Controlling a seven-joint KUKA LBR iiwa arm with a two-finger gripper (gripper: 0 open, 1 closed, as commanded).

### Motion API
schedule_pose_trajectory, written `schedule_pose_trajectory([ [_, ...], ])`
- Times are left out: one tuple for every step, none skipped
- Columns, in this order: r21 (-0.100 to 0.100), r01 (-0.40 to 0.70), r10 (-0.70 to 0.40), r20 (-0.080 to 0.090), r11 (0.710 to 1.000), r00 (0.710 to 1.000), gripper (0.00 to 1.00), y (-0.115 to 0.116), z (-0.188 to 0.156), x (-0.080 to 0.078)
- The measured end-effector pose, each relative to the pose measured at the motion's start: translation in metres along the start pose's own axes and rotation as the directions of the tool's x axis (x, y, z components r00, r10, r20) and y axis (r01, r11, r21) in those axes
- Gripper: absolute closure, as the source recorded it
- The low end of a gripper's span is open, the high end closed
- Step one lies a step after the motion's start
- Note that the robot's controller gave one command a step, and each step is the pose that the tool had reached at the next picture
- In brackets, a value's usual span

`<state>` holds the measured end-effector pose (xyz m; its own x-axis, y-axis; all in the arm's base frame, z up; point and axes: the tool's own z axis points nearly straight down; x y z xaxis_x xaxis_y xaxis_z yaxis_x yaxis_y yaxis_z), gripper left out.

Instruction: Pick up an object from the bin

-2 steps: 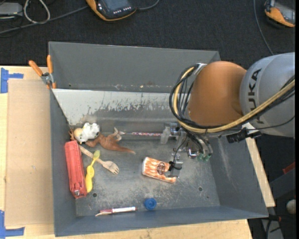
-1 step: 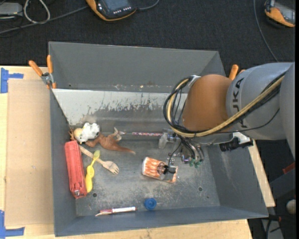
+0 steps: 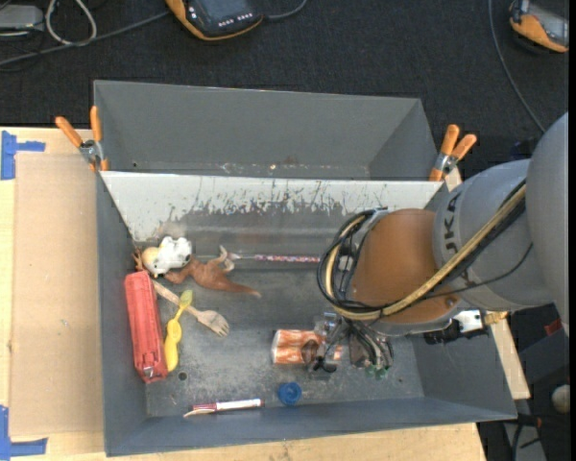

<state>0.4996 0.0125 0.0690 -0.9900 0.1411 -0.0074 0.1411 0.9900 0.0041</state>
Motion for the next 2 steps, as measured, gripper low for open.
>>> schedule_pose_trajectory([
  [0.000,-0.001,0.001,-0.002,1.000,1.000,1.00,0.000,-0.002,0.000],
  [0.000,-0.016,0.016,-0.003,1.000,1.000,1.00,0.015,-0.086,-0.011],
])
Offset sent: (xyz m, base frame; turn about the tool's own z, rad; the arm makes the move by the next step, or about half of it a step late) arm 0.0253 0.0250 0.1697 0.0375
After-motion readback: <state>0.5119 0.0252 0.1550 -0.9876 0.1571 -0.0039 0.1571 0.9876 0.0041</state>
